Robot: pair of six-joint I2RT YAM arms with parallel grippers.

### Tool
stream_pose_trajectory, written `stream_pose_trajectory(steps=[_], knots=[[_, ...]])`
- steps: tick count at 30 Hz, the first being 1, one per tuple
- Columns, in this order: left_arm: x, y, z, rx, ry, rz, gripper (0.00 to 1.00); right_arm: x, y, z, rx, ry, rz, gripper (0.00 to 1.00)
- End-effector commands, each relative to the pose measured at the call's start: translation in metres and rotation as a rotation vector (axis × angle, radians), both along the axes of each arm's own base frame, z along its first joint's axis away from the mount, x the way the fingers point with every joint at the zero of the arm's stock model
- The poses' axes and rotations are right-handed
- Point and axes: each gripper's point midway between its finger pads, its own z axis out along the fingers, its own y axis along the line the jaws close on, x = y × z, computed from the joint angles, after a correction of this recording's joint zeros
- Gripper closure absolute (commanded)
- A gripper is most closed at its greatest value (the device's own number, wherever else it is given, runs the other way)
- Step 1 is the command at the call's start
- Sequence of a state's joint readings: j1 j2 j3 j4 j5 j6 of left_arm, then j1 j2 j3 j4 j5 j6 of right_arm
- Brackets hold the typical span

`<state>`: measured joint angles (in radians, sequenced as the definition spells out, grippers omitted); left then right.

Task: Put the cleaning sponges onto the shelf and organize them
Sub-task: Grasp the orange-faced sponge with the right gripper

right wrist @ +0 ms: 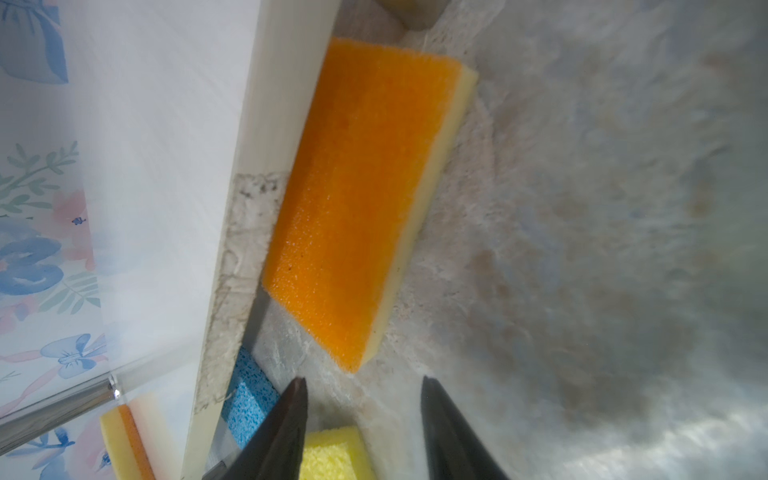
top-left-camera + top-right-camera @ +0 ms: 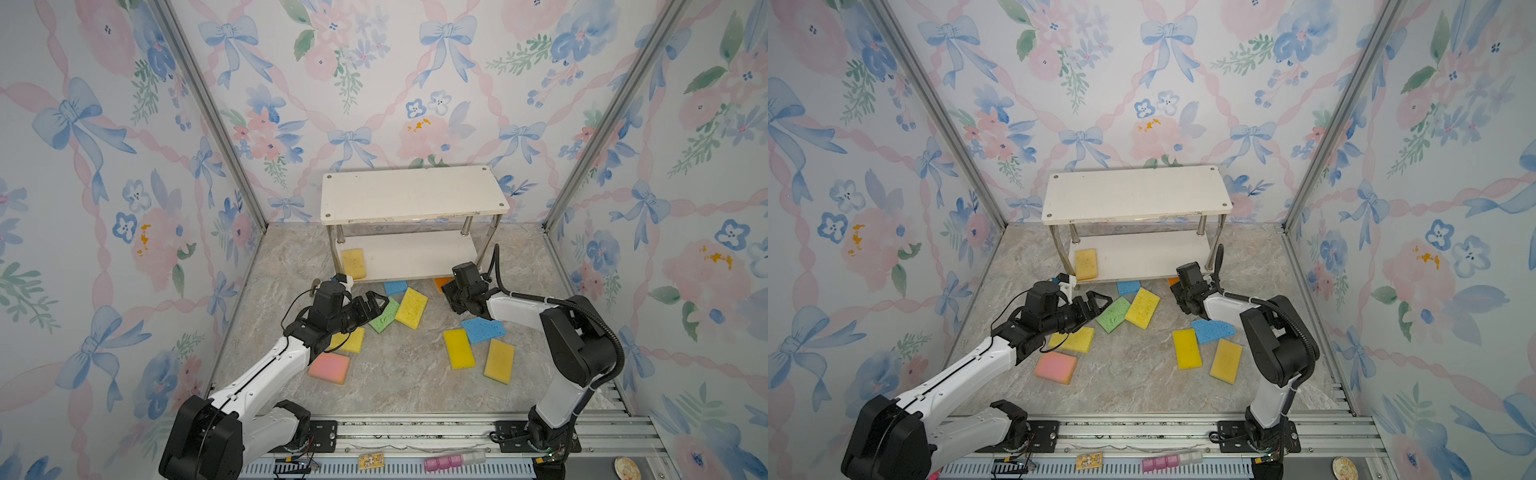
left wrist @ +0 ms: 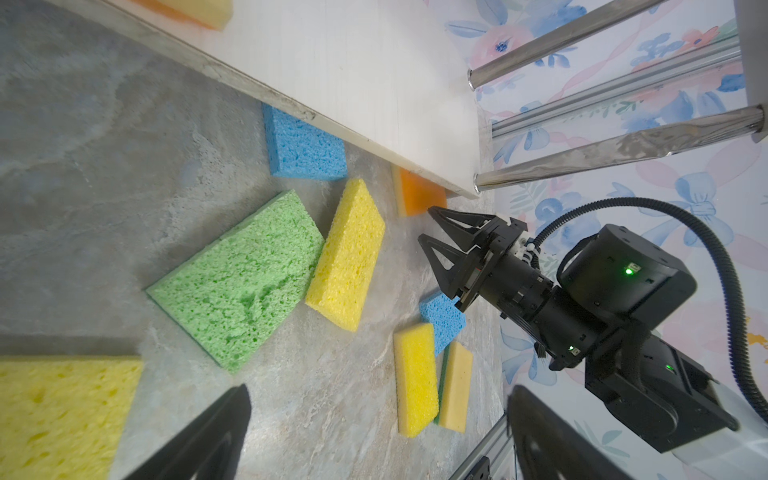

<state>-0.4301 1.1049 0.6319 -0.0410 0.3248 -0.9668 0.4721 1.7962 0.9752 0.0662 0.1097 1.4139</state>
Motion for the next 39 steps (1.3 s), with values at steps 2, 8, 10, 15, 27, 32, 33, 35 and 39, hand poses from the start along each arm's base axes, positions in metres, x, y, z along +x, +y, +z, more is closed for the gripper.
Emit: stream_pose_trajectory(steps=[2, 8, 10, 15, 27, 32, 33, 35, 39], knots=[[-0.004, 0.006, -0.003, 0.055, 0.004, -0.002, 0.02, 0.012, -0.003, -0.004, -0.010, -0.003, -0.033, 0.53], [-0.003, 0.006, -0.002, 0.065, -0.002, -0.002, 0.02, 0.020, -0.001, -0.011, -0.014, 0.010, -0.037, 0.54], [-0.002, 0.006, -0.001, 0.070, -0.003, -0.001, 0.02, 0.021, -0.002, -0.015, -0.016, 0.022, -0.041, 0.54], [0.001, 0.010, 0.001, 0.083, -0.009, 0.014, 0.02, 0.020, -0.005, -0.023, -0.028, 0.052, -0.048, 0.57], [0.004, 0.021, -0.006, 0.090, 0.011, 0.057, 0.02, 0.018, -0.010, -0.037, -0.058, 0.121, -0.052, 0.69], [0.004, 0.023, -0.008, 0.089, 0.018, 0.069, 0.02, 0.014, -0.011, -0.040, -0.065, 0.130, -0.047, 0.79], [0.004, 0.023, -0.009, 0.089, 0.021, 0.070, 0.02, 0.013, -0.011, -0.040, -0.064, 0.131, -0.046, 0.82], [0.004, 0.023, -0.009, 0.089, 0.022, 0.072, 0.02, 0.011, -0.011, -0.040, -0.069, 0.135, -0.041, 0.89], [0.004, 0.023, -0.010, 0.088, 0.027, 0.074, 0.02, 0.004, -0.013, -0.038, -0.076, 0.142, -0.034, 1.00]])
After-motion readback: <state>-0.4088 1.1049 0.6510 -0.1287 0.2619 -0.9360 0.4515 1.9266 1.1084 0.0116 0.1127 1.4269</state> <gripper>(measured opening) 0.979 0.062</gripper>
